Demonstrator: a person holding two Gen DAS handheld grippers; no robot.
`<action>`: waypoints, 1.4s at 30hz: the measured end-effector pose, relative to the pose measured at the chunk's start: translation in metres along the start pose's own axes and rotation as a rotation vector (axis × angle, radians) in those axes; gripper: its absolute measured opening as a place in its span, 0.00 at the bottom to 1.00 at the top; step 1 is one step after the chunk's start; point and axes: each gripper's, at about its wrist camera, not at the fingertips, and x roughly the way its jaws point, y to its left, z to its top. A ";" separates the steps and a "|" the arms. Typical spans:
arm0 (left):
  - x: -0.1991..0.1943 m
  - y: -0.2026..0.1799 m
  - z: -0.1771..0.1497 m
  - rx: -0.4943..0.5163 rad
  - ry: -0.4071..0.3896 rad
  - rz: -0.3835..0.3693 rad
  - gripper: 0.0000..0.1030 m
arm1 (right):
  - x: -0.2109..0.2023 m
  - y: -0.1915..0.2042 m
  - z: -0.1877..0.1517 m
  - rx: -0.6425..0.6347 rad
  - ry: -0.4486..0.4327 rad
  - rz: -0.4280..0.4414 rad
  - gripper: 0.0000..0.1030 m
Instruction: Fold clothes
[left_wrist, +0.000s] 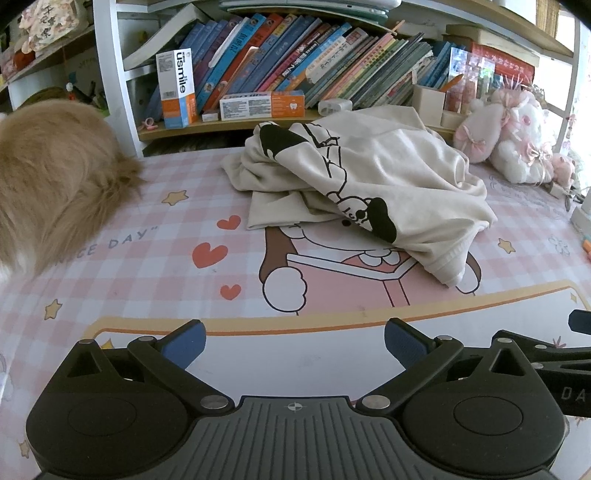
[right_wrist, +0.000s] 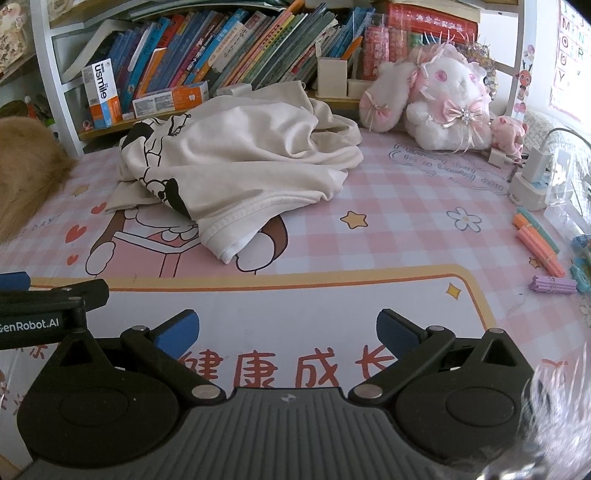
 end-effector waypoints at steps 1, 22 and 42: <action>0.000 0.001 0.000 0.000 0.000 -0.002 1.00 | 0.000 0.001 0.000 -0.001 0.000 -0.001 1.00; -0.007 0.034 -0.011 0.052 0.008 -0.107 1.00 | -0.020 0.045 -0.013 0.041 0.014 0.001 0.96; -0.007 0.022 -0.012 0.033 -0.007 -0.068 1.00 | -0.021 0.030 -0.008 0.046 -0.003 0.013 0.87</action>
